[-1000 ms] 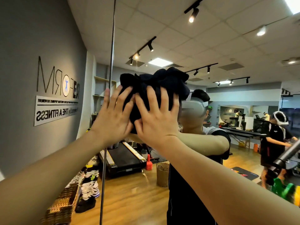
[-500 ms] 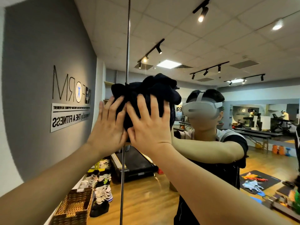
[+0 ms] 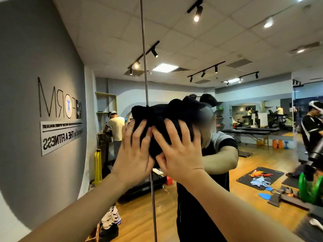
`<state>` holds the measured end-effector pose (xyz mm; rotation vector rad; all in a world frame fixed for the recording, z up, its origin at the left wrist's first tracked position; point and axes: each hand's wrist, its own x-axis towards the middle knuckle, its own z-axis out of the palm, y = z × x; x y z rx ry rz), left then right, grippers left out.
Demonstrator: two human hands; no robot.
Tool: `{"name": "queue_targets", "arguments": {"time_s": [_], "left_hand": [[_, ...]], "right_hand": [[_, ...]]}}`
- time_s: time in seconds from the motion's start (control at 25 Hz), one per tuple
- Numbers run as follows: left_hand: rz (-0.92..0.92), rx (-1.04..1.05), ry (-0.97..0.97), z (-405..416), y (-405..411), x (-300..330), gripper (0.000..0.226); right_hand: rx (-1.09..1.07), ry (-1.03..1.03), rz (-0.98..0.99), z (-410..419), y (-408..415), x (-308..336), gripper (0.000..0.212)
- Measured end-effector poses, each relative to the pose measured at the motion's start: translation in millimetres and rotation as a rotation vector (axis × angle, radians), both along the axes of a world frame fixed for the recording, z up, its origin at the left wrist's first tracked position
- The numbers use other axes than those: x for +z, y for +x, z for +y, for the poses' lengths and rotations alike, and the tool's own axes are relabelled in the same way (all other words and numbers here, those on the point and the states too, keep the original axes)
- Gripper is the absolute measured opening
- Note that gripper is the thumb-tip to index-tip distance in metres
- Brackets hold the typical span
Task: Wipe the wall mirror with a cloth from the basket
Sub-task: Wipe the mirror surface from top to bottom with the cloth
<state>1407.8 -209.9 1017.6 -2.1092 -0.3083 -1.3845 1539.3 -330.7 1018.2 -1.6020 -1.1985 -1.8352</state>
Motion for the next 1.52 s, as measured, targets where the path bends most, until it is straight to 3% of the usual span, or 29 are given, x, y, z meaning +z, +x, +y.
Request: {"name": "queue_targets", "arguments": {"time_s": [0.52, 1.04, 1.52], "left_hand": [[-0.032, -0.069, -0.047, -34.9, 36.3, -27.9, 0.068], [-0.117, -0.192, -0.013, -111.2, 119.0, -29.6, 0.066], [-0.132, -0.284, -0.025, -210.1, 206.6, -30.0, 0.067]], "right_hand": [[0.002, -0.033, -0.041, -31.1, 31.7, -22.5, 0.073], [0.108, 0.032, -0.053, -112.1, 107.1, -20.2, 0.064], [0.045, 0.010, -0.060, -215.1, 193.5, -18.8, 0.064]]}}
